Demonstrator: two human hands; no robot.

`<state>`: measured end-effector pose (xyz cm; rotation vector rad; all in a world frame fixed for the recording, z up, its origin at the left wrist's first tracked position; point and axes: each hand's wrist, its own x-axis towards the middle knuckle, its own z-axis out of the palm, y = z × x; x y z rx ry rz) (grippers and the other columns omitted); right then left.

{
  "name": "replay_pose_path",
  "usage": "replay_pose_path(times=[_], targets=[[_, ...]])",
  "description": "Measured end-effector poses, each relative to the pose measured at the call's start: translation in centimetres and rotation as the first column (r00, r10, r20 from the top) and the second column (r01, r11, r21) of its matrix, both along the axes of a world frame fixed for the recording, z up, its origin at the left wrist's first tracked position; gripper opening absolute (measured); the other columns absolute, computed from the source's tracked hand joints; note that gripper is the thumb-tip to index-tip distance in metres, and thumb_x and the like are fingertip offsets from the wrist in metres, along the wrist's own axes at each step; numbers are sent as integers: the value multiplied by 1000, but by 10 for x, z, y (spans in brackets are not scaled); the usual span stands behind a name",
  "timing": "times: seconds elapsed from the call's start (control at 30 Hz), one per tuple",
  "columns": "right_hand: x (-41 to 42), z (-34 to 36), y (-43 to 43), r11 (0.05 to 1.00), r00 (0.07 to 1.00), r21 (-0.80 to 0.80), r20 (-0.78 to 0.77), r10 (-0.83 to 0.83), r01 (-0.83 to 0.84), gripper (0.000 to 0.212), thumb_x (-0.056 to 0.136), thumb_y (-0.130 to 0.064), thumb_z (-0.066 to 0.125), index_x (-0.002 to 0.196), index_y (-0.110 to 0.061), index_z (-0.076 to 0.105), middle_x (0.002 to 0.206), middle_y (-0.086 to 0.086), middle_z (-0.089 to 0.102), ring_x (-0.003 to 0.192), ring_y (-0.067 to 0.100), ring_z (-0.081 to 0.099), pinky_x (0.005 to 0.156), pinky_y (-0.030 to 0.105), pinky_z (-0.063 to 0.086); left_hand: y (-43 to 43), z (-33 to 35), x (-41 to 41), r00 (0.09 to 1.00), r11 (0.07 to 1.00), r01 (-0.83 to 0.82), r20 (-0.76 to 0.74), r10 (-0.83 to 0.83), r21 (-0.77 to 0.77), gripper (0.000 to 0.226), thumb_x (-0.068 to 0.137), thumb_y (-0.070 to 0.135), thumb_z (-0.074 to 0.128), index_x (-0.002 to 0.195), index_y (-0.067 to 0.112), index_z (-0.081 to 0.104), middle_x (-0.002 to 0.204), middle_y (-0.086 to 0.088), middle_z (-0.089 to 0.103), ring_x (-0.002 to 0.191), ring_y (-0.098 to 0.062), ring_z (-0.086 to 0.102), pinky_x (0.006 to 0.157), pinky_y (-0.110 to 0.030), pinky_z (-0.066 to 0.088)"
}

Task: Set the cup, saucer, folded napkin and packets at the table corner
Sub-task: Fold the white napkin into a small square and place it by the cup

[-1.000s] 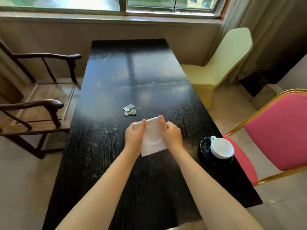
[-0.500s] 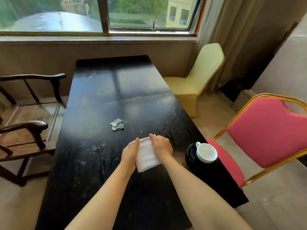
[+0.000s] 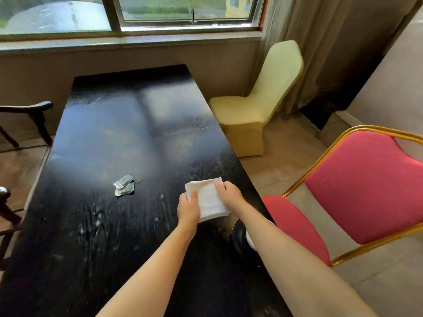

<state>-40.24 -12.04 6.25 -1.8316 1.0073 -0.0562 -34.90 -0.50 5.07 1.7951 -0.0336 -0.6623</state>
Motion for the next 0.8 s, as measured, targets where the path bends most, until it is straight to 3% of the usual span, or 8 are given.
replay_pose_path(times=[0.07, 0.13, 0.23, 0.3, 0.4, 0.57, 0.7, 0.8], targets=[[-3, -5, -37, 999, 999, 17, -14, 37, -37, 29, 96, -26, 36, 86, -6, 54, 83, 6, 56, 80, 22, 52, 62, 30, 37, -31, -11, 3, 991, 994, 92, -89, -97, -60, 44, 88, 39, 54, 119, 9, 48, 113, -7, 61, 96, -21, 60, 75, -36, 53], [-7, -11, -69, 997, 998, 48, -21, 61, -60, 24, 92, -14, 38, 92, -1, 58, 90, 11, 57, 83, 23, 52, 63, 30, 37, -56, -19, 3, 964, 976, 157, -193, -185, -154, 47, 84, 28, 62, 125, 13, 46, 120, -9, 61, 104, -23, 61, 84, -39, 54], [-9, -25, -105, 994, 999, 100, -40, 35, -31, 31, 86, -2, 36, 105, 9, 57, 101, 23, 61, 85, 24, 51, 70, 36, 44, -86, -29, 0, 929, 952, 181, -274, -247, -245, 43, 84, -3, 57, 123, 13, 48, 111, -4, 62, 100, -18, 60, 77, -30, 52], [-9, -41, -123, 993, 998, 118, -56, -19, 26, 33, 82, 2, 37, 104, 7, 60, 108, 24, 63, 91, 30, 58, 78, 42, 50, -103, -39, 0, 929, 954, 190, -273, -251, -231, 48, 81, -9, 56, 123, 12, 49, 110, -5, 63, 101, -19, 61, 76, -29, 52], [-9, -65, -140, 991, 991, 87, -103, -89, 98, 33, 79, 3, 41, 104, 2, 63, 108, 21, 65, 100, 36, 61, 84, 45, 52, -125, -58, -1, 946, 973, 201, -237, -222, -112, 54, 76, -8, 59, 125, 11, 50, 115, -10, 62, 104, -24, 60, 77, -29, 52], [-12, -92, -147, 996, 975, -14, -204, -86, 85, 31, 82, -2, 43, 106, -2, 61, 110, 15, 61, 88, 27, 54, 69, 29, 38, -142, -84, -7, 975, 960, 209, -120, -189, 187, 47, 70, 5, 62, 116, 14, 58, 112, -12, 59, 93, -21, 62, 66, -25, 51], [-13, -104, -149, 998, 972, -37, -229, -55, 48, 35, 79, -5, 48, 113, -5, 59, 116, 18, 56, 102, 35, 55, 84, 35, 45, -145, -91, -7, 980, 935, 199, -51, -193, 293, 44, 74, 6, 62, 117, 14, 57, 110, -13, 58, 91, -21, 61, 60, -20, 46], [-16, -102, -149, 999, 975, -39, -221, -37, 29, 43, 77, -4, 53, 119, -5, 55, 119, 18, 55, 103, 34, 56, 87, 34, 46, -146, -93, -5, 979, 925, 195, -7, -204, 326, 44, 76, 5, 63, 118, 13, 55, 108, -14, 58, 86, -19, 59, 54, -16, 40]])
